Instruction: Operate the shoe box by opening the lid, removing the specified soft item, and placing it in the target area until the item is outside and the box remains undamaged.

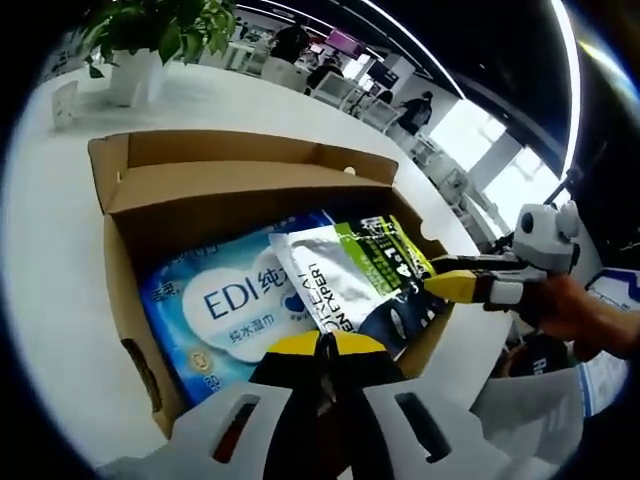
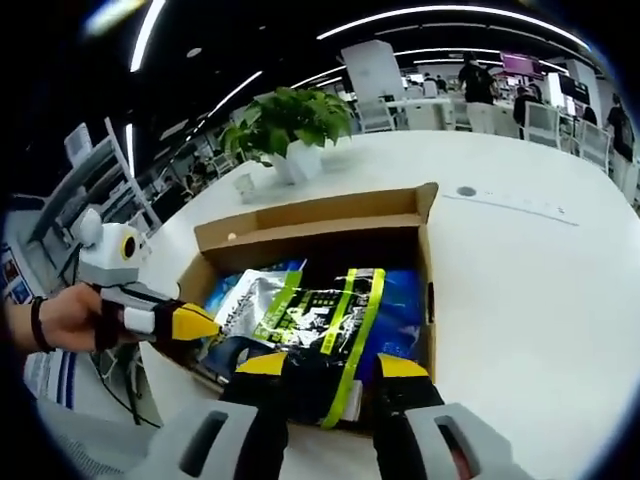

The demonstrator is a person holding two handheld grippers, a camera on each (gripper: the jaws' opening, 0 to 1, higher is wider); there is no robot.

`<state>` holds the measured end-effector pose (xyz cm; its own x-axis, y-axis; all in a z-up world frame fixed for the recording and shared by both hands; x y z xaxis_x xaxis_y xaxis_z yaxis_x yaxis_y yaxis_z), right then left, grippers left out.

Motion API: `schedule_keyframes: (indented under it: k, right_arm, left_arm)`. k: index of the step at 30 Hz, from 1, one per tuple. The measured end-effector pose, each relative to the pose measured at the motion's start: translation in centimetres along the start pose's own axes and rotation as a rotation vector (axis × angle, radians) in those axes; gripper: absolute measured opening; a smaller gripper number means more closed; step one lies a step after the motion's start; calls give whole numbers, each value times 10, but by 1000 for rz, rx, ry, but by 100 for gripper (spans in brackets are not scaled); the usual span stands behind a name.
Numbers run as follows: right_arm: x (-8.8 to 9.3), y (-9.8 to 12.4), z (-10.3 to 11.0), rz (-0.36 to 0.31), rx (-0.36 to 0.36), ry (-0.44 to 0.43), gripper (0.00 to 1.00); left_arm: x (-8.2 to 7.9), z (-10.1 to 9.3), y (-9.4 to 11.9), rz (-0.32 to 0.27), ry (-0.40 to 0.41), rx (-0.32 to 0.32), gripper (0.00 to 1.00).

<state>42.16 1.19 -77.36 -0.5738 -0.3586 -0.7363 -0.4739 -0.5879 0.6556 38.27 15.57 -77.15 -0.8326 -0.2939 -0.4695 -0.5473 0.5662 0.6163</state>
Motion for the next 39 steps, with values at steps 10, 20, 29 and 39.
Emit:
schedule_keyframes:
  k: [10,20,29,39]
  right_arm:
    - [-5,3,-1,-27,8,-13,0]
    - [-10,8,2,-46,4,3,0]
    - [-15,17,2,-70,11,5,0]
    - [-18,34,-5,-96,27,9,0]
  left_arm:
    - [0,-1,2,-5,3,5,0]
    - [-5,-8,9,-28,-11,9,0]
    - [-13,-17,13,-45,-39,14,0]
    - [-16,-35,10,-50,-74,26,0]
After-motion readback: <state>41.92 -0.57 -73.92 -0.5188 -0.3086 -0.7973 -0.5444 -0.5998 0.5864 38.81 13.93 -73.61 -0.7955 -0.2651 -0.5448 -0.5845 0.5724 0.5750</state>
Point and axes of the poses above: the point that each gripper's makers call its tool centre point, and the gripper's own axes: y roughly backward along the fingers, z roughly to its left, x roughly out of its underside, the point moved 2 cm from there along y, roughly backward along the fingers, and after that the axes turned 12 degrees about y, right-handed, at the moved point
